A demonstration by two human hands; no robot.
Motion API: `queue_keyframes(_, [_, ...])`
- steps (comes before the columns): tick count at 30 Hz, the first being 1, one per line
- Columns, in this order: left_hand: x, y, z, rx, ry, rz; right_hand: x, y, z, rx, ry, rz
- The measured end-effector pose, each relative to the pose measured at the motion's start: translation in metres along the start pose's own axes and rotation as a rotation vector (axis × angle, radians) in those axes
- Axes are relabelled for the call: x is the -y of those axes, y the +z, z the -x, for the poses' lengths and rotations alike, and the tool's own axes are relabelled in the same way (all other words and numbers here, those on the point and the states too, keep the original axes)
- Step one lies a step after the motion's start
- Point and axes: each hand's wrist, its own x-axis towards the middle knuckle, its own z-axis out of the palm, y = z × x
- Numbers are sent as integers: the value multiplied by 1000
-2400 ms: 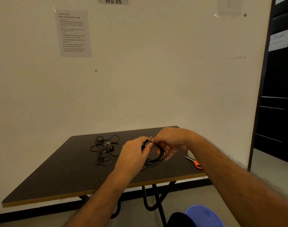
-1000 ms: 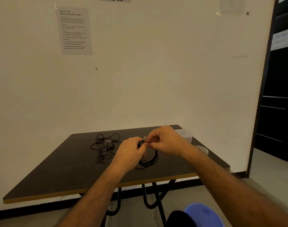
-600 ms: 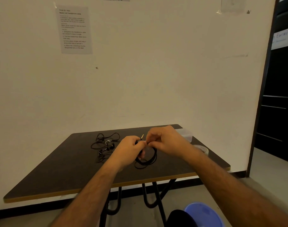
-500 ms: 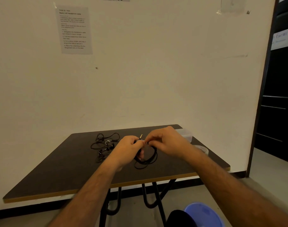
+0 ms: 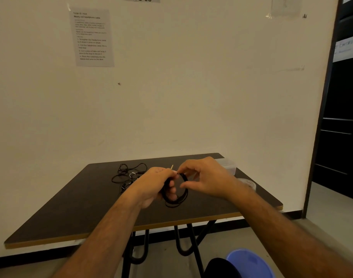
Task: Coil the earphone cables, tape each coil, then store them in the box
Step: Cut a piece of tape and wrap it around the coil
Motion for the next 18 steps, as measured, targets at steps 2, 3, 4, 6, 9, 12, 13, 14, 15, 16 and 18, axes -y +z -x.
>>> queue_keyframes(2, [0,1,0,4,-23,33,0,1,1,-34,-2,35])
queue_keyframes(3, [0,2,-1,5,-34,43,1,2,1,-56,-10,59])
queue_keyframes(4, [0,2,-2,8,-40,50,1,3,1,-78,-18,85])
queue_keyframes(6, [1,3,-3,9,-39,44,2,4,0,-113,-28,122])
queue_keyframes(9, [2,3,-4,-6,3,-19,4,6,-2,-131,-13,112])
queue_keyframes(12, [4,3,-4,-38,76,-108,3,8,-1,-167,76,2])
queue_keyframes(13, [5,4,-4,-52,100,-137,3,9,-2,-178,123,-60])
queue_keyframes(14, [6,6,-4,-64,121,-165,2,10,-2,-191,170,-131])
queue_keyframes(15, [6,7,-4,-77,140,-191,2,10,-3,-203,219,-203])
queue_keyframes(16, [7,9,-4,-90,158,-217,1,11,-4,-212,263,-273])
queue_keyframes(18, [8,11,-4,-112,196,-277,1,10,-6,-210,345,-431])
